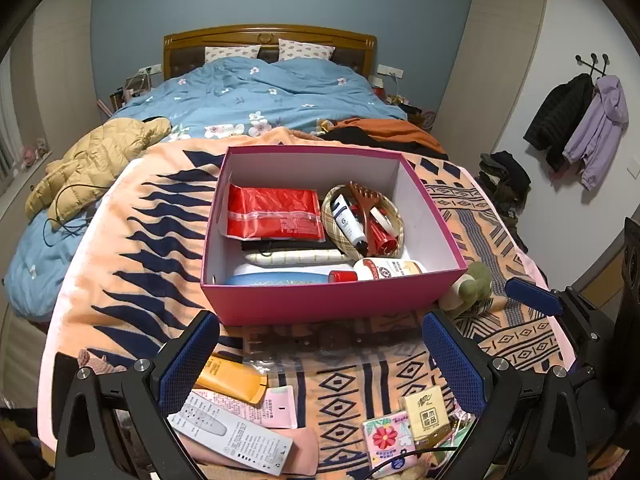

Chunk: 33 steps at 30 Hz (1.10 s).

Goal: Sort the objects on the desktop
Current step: 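Move the right gripper toward the green plush frog beside the pink box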

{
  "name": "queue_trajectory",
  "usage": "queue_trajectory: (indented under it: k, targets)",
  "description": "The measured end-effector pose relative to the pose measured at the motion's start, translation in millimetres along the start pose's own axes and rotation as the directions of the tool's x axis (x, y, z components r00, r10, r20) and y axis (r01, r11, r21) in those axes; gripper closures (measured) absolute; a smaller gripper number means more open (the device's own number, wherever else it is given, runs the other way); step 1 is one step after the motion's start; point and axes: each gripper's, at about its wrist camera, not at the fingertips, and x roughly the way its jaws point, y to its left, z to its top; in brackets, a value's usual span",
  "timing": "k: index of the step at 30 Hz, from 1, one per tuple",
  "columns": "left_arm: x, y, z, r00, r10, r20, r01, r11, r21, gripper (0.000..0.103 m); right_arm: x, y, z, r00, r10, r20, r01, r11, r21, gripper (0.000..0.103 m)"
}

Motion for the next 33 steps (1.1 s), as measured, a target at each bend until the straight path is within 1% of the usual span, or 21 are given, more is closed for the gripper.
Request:
queue_trajectory:
  k: [9,12,17,20,21,22,24,26,30,33]
  targets:
    - [3.3,7.5,-1.2,1.0,-0.006,-0.02,0.006,1.0,-0.009,0.0,2.7,6.7,0.5,1.0,0.006,-0.014,-0.006,1.0,-0.01,0.001]
    - [4.4,17.9,-0.2,0.999,-0.02,-0.031,0.019,0.999,-0.033,0.0,5.0,7.6,0.4,1.0,0.007,-0.022,-0.007,1.0,-0.012,0.001]
    - [3.2,36.1,0.9,1.0,0.011,-0.029,-0.012,0.999,-0.048,0.0,7.3,4.5,-1.1,0.999,0.008,-0.038,-0.008,1.0,-0.001,0.001]
    - [7.9,43.7,-0.2,0.999,0.019,-0.05,-0.021,0.998,-0.052,0.0,8.6,1.7,-2.4,0.999,0.013,-0.046,-0.012,1.0,0.013,0.001]
    - [9.8,46.0,-1.0,0.998,0.027,-0.057,-0.031,0.998,-0.059,0.0,9.6,1.8,-2.8,0.998,0.024,-0.057,-0.023,1.0,0.014,0.001]
    - [12.2,49.4,-1.8,0.997,0.029,-0.066,-0.034,0.997,-0.067,0.0,12.9,2.4,-3.8,0.996,0.035,-0.085,-0.034,0.999,0.012,0.001]
    - [17.8,52.4,-5.0,0.996,0.014,-0.09,-0.02,0.997,-0.075,0.0,19.3,6.0,-6.6,0.991,0.028,-0.133,-0.029,1.0,-0.001,0.001]
    - [23.0,53.5,-8.4,0.994,0.002,-0.111,-0.011,0.997,-0.077,0.0,23.5,8.6,-11.6,0.987,0.027,-0.156,-0.028,1.0,-0.003,0.001]
    - [29.9,52.5,-14.1,0.99,-0.021,-0.141,0.012,0.998,-0.063,0.0,26.9,5.2,-19.8,0.986,0.077,-0.15,-0.073,0.997,0.034,0.001]
    - [32.6,55.1,-18.0,0.988,-0.038,-0.153,0.028,0.997,-0.067,0.0,33.0,3.5,-24.4,0.977,0.13,-0.167,-0.123,0.991,0.051,0.001]
